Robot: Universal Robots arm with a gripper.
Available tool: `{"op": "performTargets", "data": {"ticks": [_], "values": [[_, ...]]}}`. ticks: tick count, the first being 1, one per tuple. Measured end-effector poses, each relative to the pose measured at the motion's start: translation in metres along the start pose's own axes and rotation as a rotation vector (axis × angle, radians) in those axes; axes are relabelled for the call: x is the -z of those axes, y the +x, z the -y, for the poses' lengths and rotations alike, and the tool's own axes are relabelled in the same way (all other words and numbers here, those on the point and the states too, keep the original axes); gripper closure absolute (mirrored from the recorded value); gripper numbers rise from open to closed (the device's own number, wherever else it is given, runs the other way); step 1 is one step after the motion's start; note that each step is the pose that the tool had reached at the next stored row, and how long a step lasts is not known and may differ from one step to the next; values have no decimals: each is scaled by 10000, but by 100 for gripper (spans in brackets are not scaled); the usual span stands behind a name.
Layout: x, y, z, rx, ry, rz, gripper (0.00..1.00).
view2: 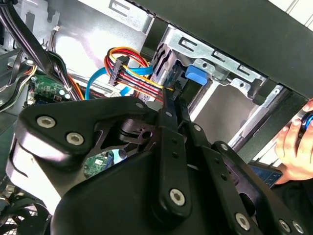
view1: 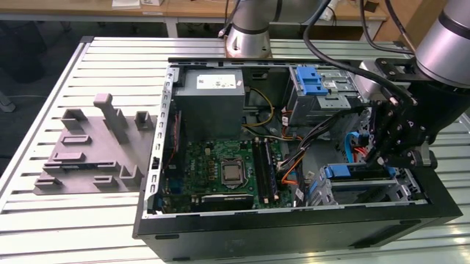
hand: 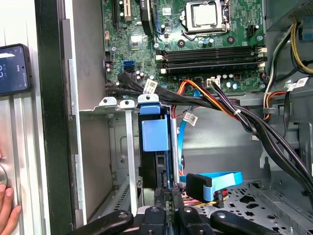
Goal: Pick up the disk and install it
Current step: 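Insert the first disk wire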
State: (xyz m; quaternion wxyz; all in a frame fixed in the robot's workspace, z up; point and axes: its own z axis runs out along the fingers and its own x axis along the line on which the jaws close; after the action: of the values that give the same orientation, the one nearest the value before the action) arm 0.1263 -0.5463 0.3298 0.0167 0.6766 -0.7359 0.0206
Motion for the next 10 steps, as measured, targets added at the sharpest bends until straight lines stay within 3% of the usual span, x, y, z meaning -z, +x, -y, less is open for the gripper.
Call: {"op": "performTargets", "data": {"ticks": [10], "values": [[-15, -1, 4, 1, -18, 4, 83]]}}
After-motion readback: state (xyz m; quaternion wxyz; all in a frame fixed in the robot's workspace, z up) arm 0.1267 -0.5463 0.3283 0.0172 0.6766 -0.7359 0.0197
